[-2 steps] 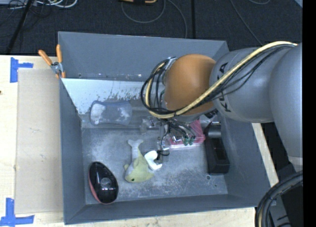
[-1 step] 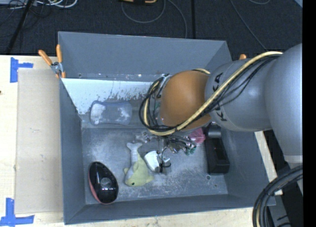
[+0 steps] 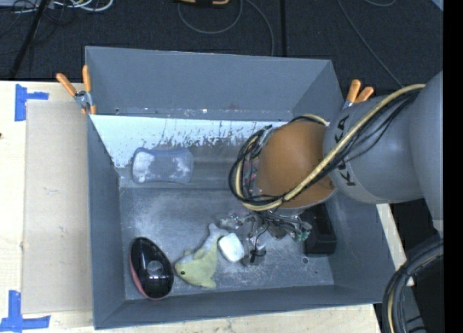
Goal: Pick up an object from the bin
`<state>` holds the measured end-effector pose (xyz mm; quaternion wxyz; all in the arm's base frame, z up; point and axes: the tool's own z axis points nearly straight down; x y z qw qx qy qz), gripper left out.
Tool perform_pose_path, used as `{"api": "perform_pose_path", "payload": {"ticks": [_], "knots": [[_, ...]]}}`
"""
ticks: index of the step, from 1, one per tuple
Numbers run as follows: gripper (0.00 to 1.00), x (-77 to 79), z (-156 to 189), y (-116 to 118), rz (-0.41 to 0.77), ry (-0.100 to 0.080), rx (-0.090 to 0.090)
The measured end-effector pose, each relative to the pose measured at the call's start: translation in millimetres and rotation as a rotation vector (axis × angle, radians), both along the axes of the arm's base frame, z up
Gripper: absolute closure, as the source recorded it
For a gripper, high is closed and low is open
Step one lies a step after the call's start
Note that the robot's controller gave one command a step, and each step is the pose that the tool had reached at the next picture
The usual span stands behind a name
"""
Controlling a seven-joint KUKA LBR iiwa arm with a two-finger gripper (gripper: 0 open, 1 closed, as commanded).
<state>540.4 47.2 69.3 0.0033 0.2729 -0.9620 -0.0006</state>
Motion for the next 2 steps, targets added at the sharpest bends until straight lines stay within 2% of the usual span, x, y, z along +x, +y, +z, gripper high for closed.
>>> {"api": "perform_pose_path", "payload": {"ticks": [1,2], "knots": [[1.00,0.0,0.0,0.0,-0.001,0.000,0.000],[1.00,9.6,143.2,11.9,-0.004,-0.001,0.001]]}}
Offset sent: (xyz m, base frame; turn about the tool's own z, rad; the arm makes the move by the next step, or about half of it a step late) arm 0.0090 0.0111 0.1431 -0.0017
